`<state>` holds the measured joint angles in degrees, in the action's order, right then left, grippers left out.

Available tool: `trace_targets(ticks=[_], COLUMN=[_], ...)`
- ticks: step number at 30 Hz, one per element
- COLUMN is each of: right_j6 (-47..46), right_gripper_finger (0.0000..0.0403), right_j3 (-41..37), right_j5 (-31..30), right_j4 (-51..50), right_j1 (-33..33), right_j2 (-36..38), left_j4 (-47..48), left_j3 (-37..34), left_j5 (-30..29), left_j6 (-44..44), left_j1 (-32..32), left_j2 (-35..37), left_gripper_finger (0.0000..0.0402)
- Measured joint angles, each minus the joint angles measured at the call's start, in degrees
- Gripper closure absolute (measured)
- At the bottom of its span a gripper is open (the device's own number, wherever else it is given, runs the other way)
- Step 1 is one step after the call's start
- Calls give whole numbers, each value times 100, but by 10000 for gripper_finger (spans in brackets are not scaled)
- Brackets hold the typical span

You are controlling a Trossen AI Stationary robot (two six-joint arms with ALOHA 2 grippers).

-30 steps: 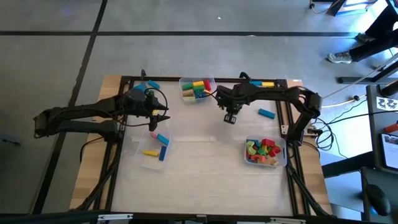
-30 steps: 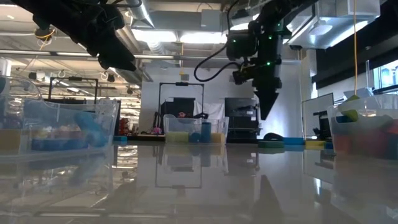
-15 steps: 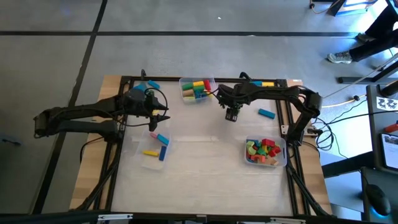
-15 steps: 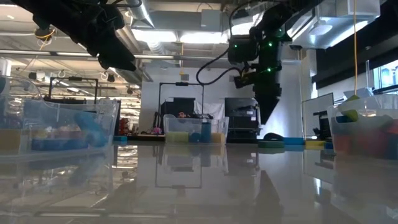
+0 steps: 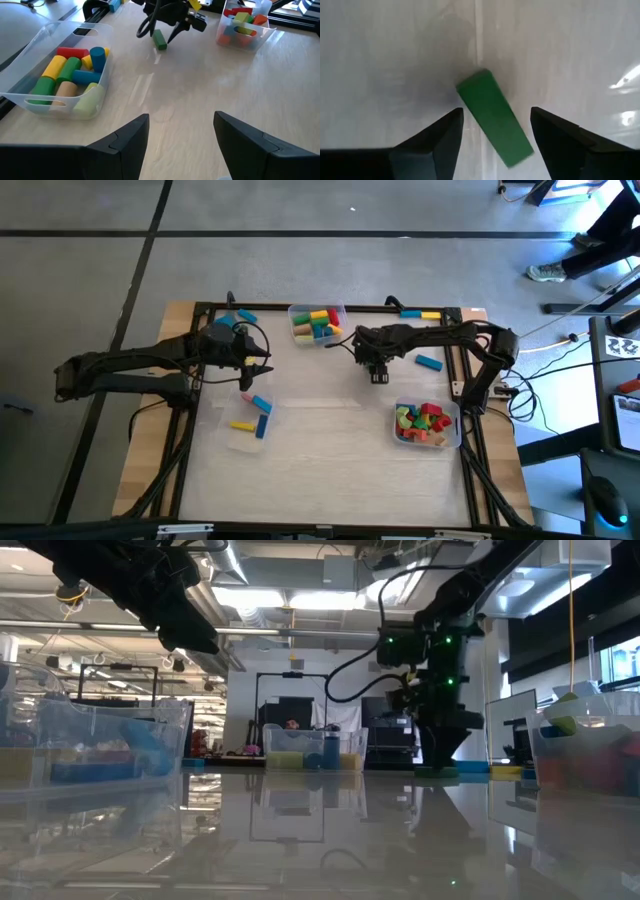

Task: Sort blocks by size
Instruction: Put the green rectangular block into the bottom left transparent bin

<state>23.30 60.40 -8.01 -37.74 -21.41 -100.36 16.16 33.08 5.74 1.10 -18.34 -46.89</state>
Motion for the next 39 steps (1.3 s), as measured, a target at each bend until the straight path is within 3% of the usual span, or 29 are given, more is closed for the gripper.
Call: trace_targets(ticks=[11,24,30,39], right_j6=[91,-383,-812,-1127], right_gripper_finger=[176,300,284,297], right_j3=[-367,-380,-384,23], right_j5=[11,241,286,986], right_j4=[405,485,698,1489], right_j1=[2,0,21,477], right_j2=[24,16,2,-29], left_j4=[-2,-2,-2,-2], left_j3=[2,0,0,0], left_j5=[0,-2,0,0], left_j6=[-2,-2,-2,-2], left_j1=[-1,0,2,1], left_j2=[0,0,0,0], left_gripper_finger=[183,183,183,183])
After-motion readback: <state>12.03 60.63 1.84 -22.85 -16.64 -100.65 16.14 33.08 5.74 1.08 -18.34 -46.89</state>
